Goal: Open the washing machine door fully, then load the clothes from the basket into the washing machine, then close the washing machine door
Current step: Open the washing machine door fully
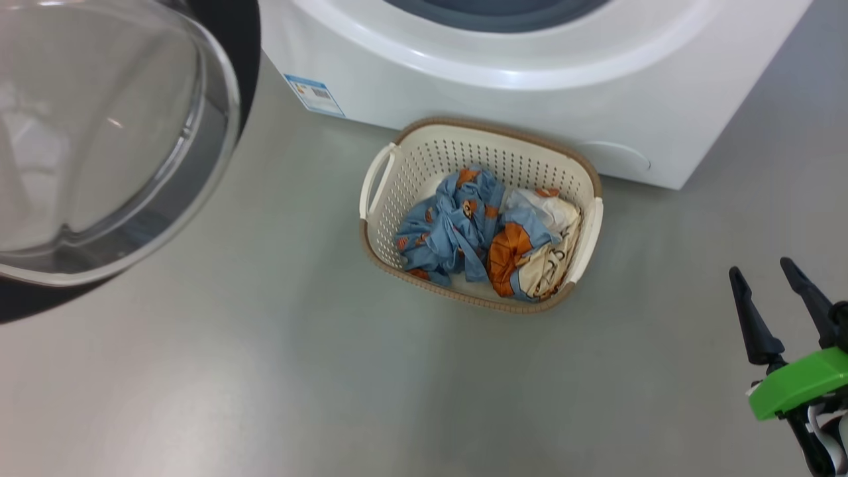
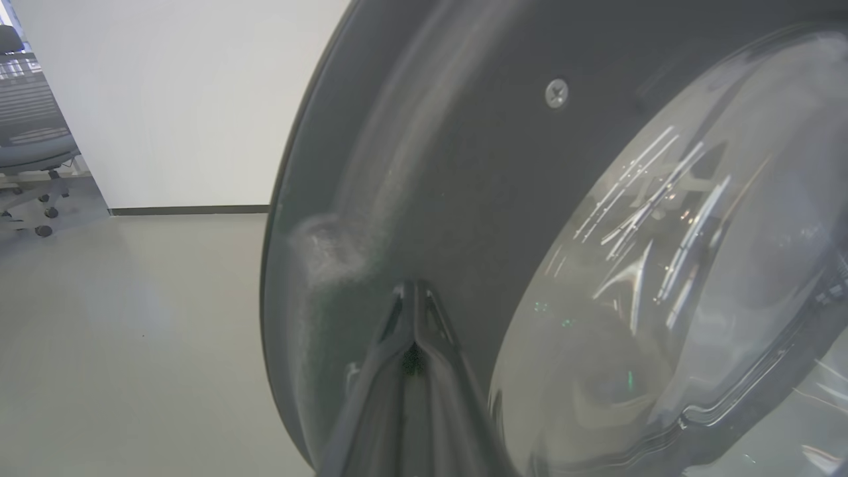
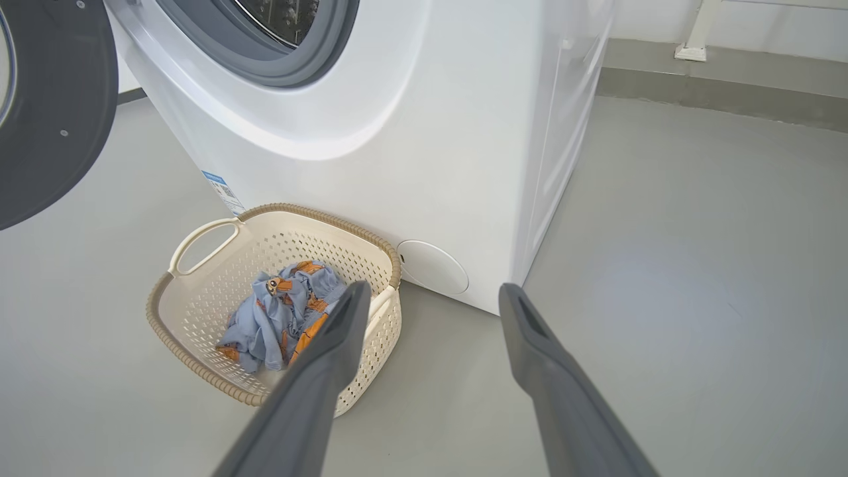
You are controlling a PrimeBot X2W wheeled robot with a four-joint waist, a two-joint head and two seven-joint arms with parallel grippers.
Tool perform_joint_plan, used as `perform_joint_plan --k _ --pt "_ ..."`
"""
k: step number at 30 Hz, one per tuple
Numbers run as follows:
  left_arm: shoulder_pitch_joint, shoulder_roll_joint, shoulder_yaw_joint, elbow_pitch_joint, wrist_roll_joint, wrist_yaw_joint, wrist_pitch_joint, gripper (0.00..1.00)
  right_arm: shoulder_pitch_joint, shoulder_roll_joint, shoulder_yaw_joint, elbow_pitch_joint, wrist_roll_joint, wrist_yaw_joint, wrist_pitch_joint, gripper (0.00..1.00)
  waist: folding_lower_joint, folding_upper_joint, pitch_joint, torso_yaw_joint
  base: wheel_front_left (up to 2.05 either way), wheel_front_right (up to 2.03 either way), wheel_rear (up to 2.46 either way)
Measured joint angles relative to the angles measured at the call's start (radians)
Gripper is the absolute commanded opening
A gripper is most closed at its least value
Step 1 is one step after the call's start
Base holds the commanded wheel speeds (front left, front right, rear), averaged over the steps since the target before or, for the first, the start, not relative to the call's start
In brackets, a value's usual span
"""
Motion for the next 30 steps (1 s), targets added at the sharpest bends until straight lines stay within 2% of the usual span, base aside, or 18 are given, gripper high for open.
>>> perform_joint_plan --k 10,18,24,30 --pt "-0.127 0.071 0.09 0.151 0.019 -0.059 0.0 0.0 -0.047 -0.02 0.016 -0.003 0.0 0.0 0.0 1.0 0.0 0.0 0.08 -0.025 0.0 0.0 0.0" --pt "-0.173 0.102 0.135 0.206 0.056 -0.067 0.0 0.0 -0.077 -0.023 0.028 -0.004 0.0 0.0 0.0 1.0 0.0 0.0 0.105 -0.053 0.0 0.0 0.0" --pt "-0.179 0.095 0.152 0.207 0.088 -0.07 0.0 0.0 -0.075 -0.009 0.027 0.004 0.0 0.0 0.0 1.0 0.0 0.0 0.077 -0.056 0.0 0.0 0.0" --pt "-0.158 0.063 0.169 0.155 0.078 -0.089 0.0 0.0 -0.064 0.015 0.031 0.01 0.0 0.0 0.0 1.0 0.0 0.0 0.029 -0.056 0.0 0.0 0.0"
